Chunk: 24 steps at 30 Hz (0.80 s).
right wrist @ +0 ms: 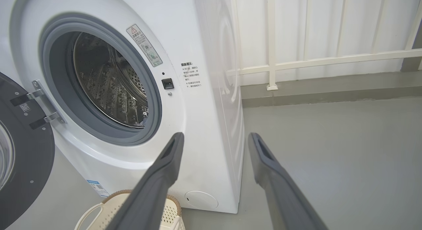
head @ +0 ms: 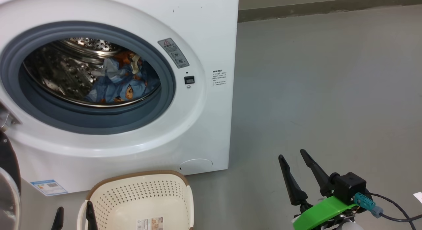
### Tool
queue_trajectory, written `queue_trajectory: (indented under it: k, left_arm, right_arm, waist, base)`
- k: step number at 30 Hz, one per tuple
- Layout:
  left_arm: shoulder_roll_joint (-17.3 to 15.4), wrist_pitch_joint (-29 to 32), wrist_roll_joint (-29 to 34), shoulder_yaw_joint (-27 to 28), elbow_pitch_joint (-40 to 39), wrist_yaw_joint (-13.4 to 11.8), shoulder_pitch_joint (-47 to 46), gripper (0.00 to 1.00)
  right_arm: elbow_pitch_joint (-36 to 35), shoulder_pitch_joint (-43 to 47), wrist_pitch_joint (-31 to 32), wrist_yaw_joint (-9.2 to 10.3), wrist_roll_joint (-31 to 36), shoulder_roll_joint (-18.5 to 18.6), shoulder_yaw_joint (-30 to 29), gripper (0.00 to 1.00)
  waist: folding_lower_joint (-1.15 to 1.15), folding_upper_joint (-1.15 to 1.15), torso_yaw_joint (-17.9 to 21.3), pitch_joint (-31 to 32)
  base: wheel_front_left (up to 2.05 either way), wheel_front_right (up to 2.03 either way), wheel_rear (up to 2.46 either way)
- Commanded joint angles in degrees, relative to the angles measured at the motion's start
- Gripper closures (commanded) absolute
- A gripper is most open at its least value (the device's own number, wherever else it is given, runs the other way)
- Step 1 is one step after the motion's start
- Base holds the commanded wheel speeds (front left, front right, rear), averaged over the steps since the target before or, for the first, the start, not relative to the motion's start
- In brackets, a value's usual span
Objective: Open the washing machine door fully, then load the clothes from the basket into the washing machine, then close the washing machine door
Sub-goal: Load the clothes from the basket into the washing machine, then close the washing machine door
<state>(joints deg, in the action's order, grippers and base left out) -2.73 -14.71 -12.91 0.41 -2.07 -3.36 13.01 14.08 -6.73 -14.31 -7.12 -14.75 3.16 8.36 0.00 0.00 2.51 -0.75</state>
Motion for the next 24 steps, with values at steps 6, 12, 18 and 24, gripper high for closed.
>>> queue_trajectory:
  k: [6, 12, 18, 24]
  left_arm:
    - [-0.15, -0.29, 0.55, 1.9, -0.94, 0.29, -0.86, 0.0]
    - [-0.15, -0.29, 0.77, 2.15, -0.87, 0.71, -1.04, 0.0]
    - [-0.15, -0.29, 2.32, 2.4, -0.81, 1.17, -1.31, 0.0]
    - [-0.15, -0.29, 2.91, 2.29, -0.45, 1.48, -1.5, 0.0]
  right_arm:
    - [-1.43, 0.33, -0.69, -0.36, -0.41, -0.28, 1.23, 0.0]
    - [-1.5, 0.52, -0.69, -0.36, -0.48, -0.28, 1.02, 0.0]
    - [-1.59, 0.48, -0.69, -0.36, -0.8, -0.28, 0.9, 0.0]
    - [-1.51, 0.54, -0.69, -0.36, -1.03, -0.28, 0.92, 0.0]
  waist:
    - [0.0, 0.0, 0.37, 0.13]
    - [0.0, 0.0, 0.46, -0.04]
    - [0.0, 0.0, 0.49, -0.24]
    - [0.0, 0.0, 0.58, -0.24]
  base:
    - [0.0, 0.0, 0.0]
    - [0.0, 0.0, 0.0]
    - [-0.27, 0.27, 0.0]
    - [-1.07, 1.07, 0.0]
